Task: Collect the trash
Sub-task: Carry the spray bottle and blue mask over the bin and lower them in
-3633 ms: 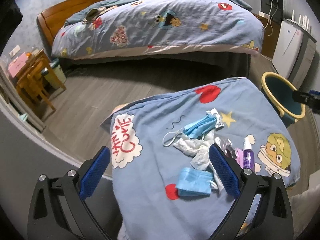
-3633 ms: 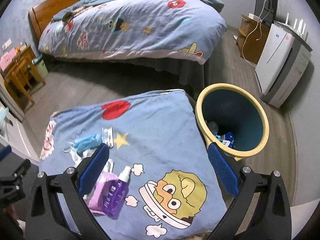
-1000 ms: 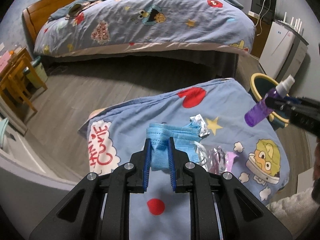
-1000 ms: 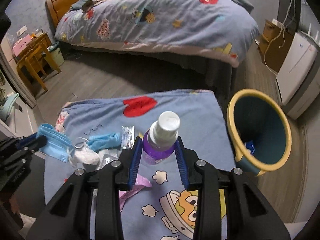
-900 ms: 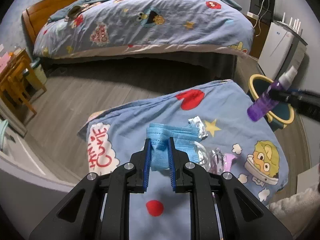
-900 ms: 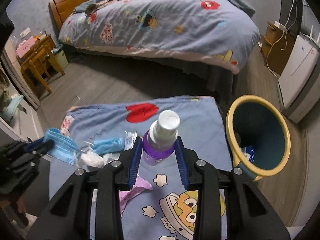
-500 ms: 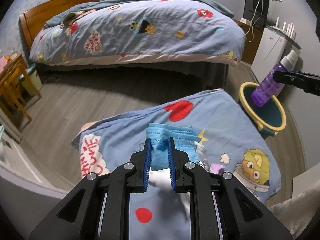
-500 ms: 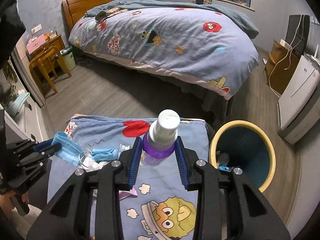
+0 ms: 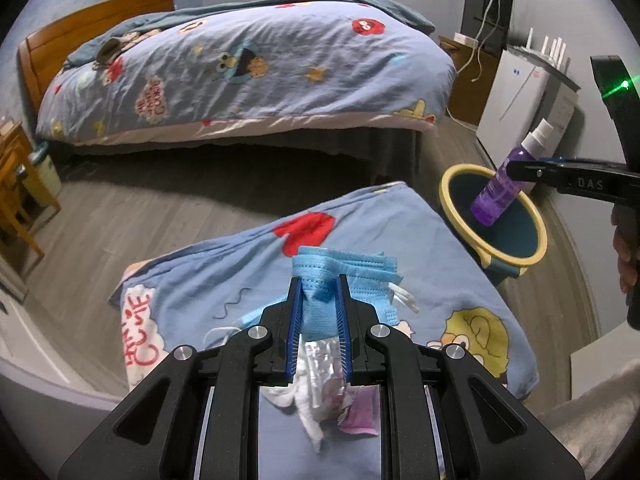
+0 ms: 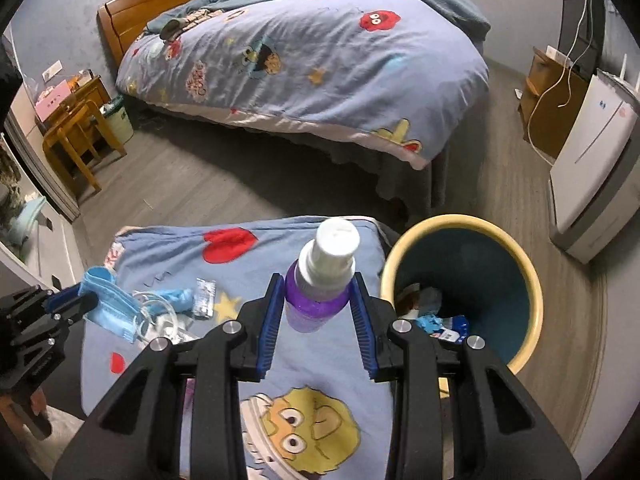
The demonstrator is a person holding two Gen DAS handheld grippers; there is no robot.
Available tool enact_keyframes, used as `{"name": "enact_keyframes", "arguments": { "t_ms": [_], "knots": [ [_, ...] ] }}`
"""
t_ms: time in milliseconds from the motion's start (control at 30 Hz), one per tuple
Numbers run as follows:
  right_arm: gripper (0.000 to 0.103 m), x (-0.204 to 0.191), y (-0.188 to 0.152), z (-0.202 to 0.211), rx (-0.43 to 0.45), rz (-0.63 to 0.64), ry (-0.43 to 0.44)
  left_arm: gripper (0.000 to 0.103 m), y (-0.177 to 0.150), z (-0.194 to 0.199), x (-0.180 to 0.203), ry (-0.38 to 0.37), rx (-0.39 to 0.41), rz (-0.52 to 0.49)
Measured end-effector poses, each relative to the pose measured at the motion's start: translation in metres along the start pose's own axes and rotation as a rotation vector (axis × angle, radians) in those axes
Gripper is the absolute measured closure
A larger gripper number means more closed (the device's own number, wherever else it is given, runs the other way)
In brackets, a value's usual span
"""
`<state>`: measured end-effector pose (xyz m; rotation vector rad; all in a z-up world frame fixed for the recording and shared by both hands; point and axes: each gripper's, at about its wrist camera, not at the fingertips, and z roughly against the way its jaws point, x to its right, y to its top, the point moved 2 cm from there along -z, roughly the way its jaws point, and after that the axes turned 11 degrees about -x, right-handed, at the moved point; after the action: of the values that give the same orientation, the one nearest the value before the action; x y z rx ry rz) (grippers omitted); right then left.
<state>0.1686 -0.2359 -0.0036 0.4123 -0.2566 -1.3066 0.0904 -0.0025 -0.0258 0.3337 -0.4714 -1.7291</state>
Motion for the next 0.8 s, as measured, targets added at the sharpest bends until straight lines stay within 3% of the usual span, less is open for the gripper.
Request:
{"name": "enact_keyframes", "arguments": {
  "t_ms": [367,800],
  "knots": [
    [0.07,0.033,-0.003,-0.009,-0.004,-0.025,-0.007,0.086,0.001,-0.026,0.029,-0.004,-0.051,-0.022],
    [0.07,0.097,-0.006,0.001,0.037,-0.167,0.057,0.086,0.032,-0.032,0.077,-0.021,-0.008,-0.07]
  ]
}}
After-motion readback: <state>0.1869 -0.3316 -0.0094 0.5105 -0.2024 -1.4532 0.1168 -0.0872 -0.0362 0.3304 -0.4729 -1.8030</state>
